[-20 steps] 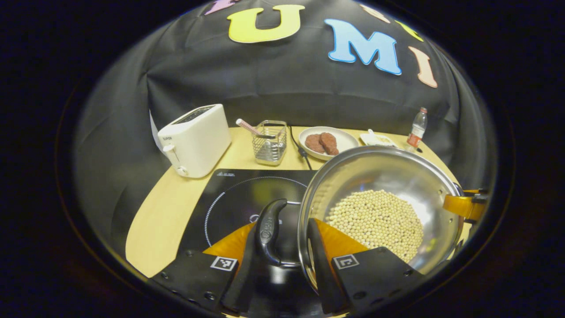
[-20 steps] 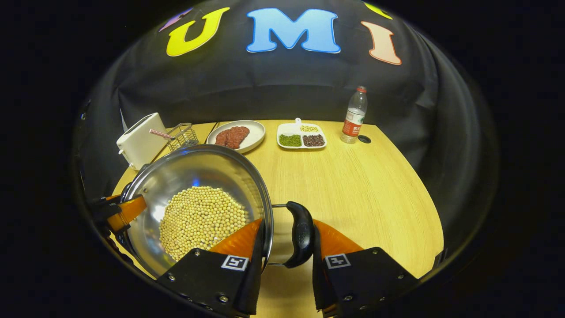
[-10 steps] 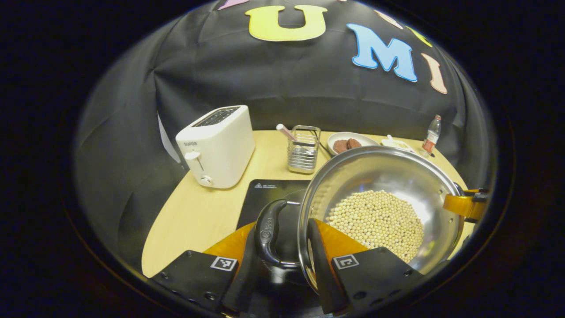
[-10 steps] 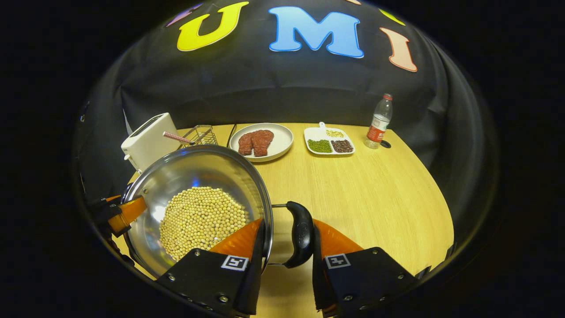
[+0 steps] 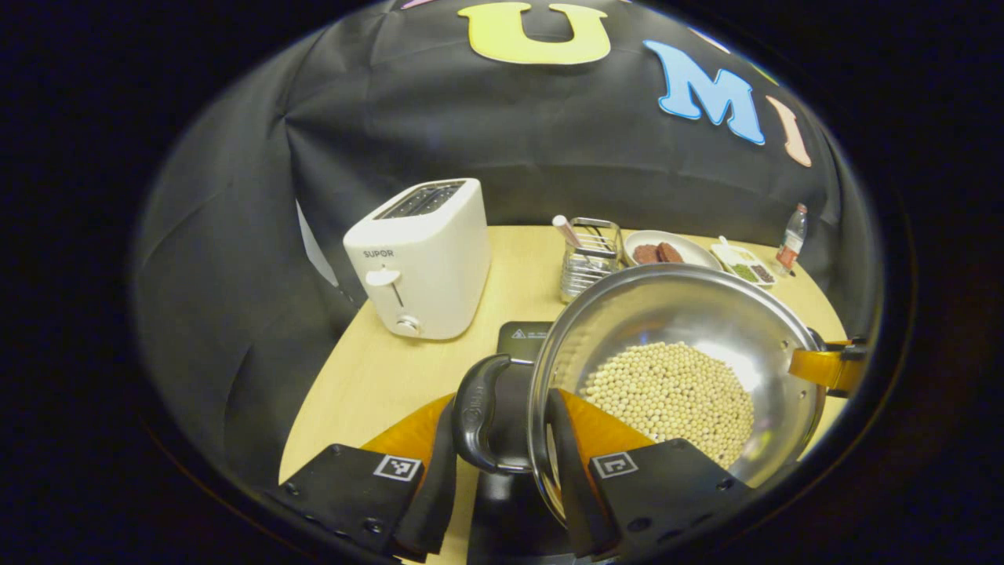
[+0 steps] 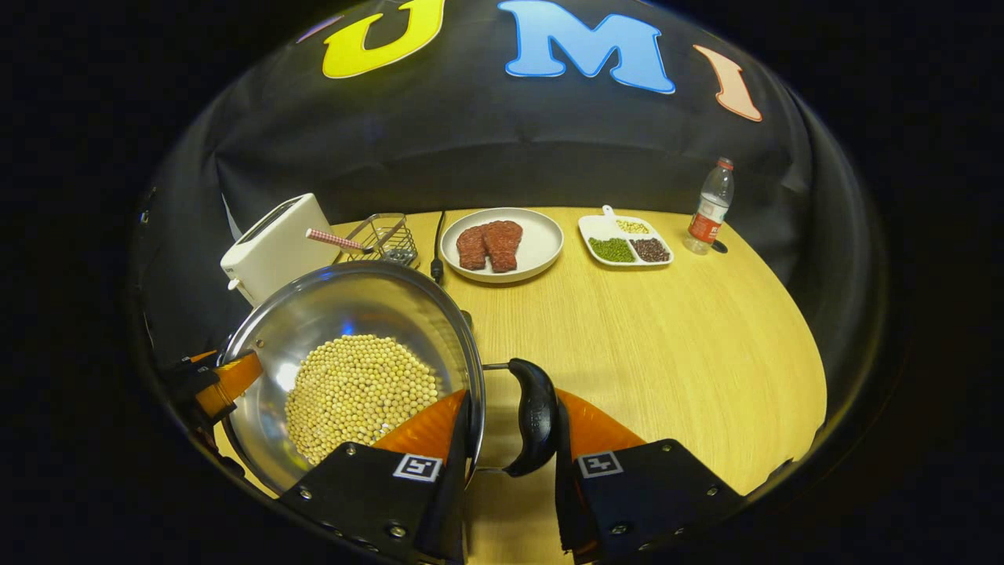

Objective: First push the handle of the pot to place it horizontally, then grasp the pot with both hands and set it on the induction cooktop.

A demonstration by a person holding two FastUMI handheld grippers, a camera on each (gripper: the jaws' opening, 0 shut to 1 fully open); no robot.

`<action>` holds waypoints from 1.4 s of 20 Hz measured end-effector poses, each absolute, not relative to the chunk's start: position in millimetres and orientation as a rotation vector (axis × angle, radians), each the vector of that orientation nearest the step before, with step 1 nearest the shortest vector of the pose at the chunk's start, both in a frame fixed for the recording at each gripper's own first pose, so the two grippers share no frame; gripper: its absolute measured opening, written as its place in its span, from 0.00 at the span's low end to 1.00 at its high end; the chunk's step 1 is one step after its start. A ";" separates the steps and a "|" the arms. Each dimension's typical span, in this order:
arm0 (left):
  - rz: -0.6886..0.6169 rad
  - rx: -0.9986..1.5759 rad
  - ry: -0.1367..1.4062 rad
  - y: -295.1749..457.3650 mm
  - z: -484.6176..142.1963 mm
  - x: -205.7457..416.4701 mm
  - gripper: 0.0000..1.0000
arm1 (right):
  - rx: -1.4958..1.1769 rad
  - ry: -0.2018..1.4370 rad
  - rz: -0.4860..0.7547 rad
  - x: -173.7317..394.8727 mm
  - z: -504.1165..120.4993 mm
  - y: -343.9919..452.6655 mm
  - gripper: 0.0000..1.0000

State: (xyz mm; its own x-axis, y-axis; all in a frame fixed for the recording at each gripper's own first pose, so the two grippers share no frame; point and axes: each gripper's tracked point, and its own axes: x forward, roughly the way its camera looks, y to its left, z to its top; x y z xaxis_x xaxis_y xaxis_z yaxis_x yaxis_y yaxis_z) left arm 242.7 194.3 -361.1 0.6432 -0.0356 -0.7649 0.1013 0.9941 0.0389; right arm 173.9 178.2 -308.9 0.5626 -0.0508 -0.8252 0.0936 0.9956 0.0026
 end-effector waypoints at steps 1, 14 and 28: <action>-0.078 0.082 0.868 196.3 -361.8 242.2 0.60 | 0.054 0.968 -0.087 176.6 -309.4 179.8 0.48; 0.031 0.085 0.669 200.3 -296.2 246.1 1.00 | 0.211 0.810 -0.077 181.5 -268.0 151.2 0.96; -0.032 -0.024 0.317 -36.0 -106.5 86.8 0.93 | 0.019 0.457 0.045 42.4 -129.6 -19.5 0.99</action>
